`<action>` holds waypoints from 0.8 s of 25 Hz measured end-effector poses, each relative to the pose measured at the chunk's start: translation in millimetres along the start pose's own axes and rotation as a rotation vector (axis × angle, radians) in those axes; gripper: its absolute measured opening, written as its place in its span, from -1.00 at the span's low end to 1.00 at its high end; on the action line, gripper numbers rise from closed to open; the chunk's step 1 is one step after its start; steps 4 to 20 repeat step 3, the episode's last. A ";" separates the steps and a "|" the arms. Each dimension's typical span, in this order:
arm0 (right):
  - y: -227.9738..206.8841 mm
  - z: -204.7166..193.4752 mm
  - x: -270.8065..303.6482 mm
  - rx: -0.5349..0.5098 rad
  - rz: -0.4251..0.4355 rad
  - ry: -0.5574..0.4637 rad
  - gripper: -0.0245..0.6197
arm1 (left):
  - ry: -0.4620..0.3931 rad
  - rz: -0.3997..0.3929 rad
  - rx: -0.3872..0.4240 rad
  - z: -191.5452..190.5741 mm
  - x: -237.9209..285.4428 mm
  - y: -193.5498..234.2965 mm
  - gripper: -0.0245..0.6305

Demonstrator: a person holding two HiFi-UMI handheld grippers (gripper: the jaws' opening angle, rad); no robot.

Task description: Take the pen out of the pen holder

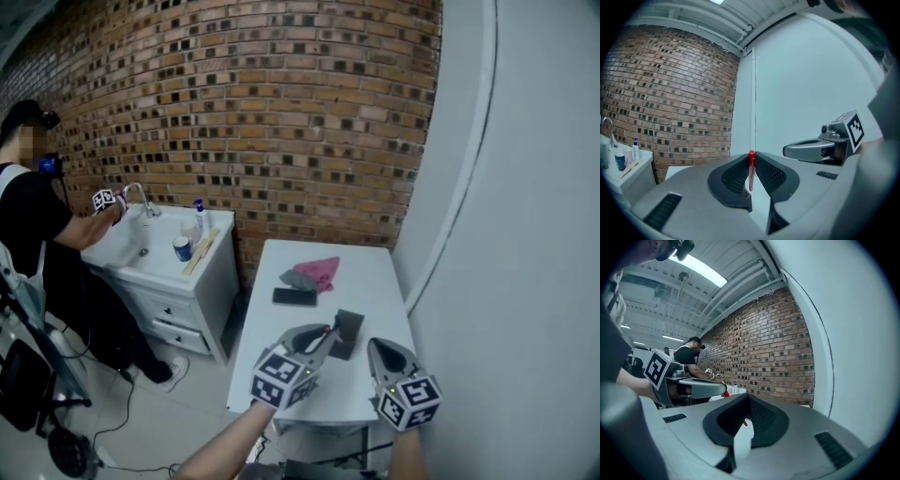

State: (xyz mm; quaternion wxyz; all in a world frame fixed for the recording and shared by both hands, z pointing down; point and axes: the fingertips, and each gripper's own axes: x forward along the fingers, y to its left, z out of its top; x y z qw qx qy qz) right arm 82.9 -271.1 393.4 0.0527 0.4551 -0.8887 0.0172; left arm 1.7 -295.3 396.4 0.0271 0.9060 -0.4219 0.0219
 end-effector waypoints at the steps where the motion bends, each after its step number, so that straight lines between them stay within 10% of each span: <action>1: 0.5 0.0 0.0 0.000 0.000 0.000 -0.96 | 0.000 -0.001 0.000 0.1 -0.2 0.0 -0.78; 20: 1.2 0.2 0.0 0.000 0.000 0.001 -0.96 | 0.000 -0.002 0.000 0.4 -0.4 -0.3 -0.78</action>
